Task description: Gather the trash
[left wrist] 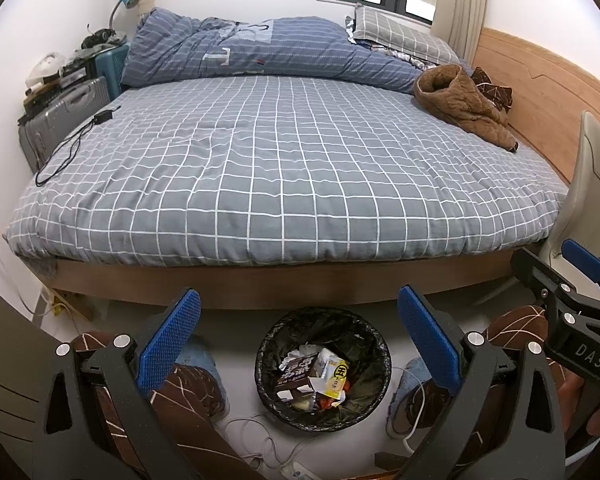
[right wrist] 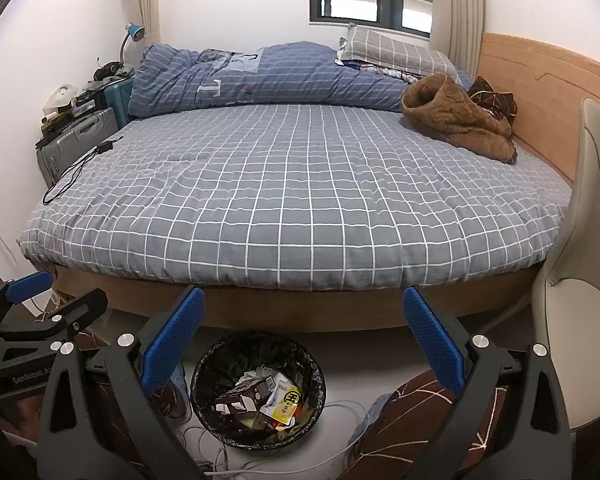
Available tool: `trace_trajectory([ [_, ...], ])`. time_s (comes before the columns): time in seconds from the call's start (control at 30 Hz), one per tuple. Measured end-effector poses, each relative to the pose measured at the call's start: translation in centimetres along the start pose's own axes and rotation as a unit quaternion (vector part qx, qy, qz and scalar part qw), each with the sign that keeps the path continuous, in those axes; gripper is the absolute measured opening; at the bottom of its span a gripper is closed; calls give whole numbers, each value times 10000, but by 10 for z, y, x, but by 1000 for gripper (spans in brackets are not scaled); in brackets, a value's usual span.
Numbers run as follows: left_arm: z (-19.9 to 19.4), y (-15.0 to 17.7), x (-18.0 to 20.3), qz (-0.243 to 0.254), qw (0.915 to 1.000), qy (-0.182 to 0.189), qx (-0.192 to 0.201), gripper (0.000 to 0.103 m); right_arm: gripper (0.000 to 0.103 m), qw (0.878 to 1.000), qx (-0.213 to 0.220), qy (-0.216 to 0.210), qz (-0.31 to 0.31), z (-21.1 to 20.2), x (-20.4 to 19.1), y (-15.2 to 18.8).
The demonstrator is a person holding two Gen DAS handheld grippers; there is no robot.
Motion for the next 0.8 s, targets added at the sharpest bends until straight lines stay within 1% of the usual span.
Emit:
trace_trajectory([
  [0.47, 2, 0, -2, 6, 10000, -17, -28, 97, 95, 10000, -12, 0, -3, 1, 0, 1],
  [0.73, 2, 1, -4, 53, 9999, -146, -45, 97, 95, 10000, -10, 3, -5, 1, 0, 1],
  [0.8, 3, 2, -3, 35, 9999, -128, -65, 97, 95, 10000, -10, 2, -5, 1, 0, 1],
])
Point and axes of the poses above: each gripper's, at about its wrist camera, not at the fingertips, and z roughly the way its jaws point, x to its right, y to its underside, the point moved 8 cm from there along z, roughly the way its jaws point, and after that the axes turned 12 degrees about y, right-handed, at the moved point
